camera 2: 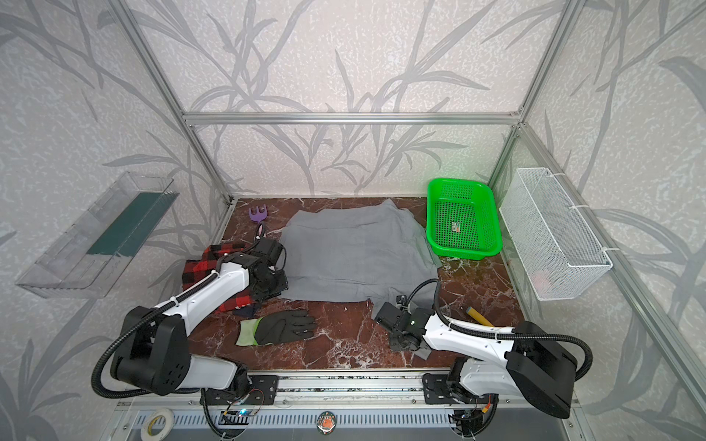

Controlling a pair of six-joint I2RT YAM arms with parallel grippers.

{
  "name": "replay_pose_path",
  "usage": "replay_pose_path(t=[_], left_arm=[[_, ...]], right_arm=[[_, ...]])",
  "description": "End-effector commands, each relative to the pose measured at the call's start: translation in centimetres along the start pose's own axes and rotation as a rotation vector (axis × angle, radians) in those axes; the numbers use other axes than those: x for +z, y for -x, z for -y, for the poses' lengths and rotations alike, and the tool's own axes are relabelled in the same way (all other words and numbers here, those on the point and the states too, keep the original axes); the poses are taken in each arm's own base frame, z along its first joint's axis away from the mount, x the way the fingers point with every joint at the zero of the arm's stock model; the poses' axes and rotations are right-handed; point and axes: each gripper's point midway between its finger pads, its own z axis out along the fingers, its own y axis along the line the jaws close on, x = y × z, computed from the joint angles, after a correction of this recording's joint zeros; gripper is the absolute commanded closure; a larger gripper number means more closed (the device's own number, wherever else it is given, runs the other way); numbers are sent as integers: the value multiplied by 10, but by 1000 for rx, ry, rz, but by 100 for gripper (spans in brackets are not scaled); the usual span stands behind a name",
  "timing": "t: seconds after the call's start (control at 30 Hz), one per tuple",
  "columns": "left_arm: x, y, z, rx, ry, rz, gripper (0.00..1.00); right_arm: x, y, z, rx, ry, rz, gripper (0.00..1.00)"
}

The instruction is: Fold and stack the long sleeve shirts

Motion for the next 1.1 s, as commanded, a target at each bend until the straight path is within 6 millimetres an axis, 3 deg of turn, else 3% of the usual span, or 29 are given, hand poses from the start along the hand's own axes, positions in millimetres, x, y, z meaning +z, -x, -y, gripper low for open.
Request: replay_pose_path(t=[0.0,0.17,0.27,0.4,0.43,0.5,0.53,0.67,0.8,1.0,1.07], left_arm=[[-13,4,-1,6,0,21,100],[-15,2,0,6,-14,17,100],[-18,1,-1,5,-19,18,100],[-24,1,-2,9,-23,34,100],[-24,2,-2,9,-22,36,100],[-23,1,-2,12,-22,34,100],[-23,1,-2,11,-24,29,100],[-23,0,-2,20,-23,27,100],[-26,0,-4,27,-20,40,100],[-27,-2,-6,37,-28,52,100],[-27,-2,-5,35,-38,59,100]], right_arm=[[-27,13,-7,-29,37,47,100],[-76,41,-5,-36,68,193,100],[-109,55,6,-44,50,283,100],[-126,58,16,-60,26,306,100],[-122,55,17,-68,18,293,98],[-105,45,20,-76,-14,219,65],[-96,40,23,-66,-35,182,57],[-64,15,30,-20,-75,65,37],[-40,-3,33,2,-69,11,25],[-25,-17,57,-10,-246,-79,24],[-16,-23,53,-14,-254,-131,24]])
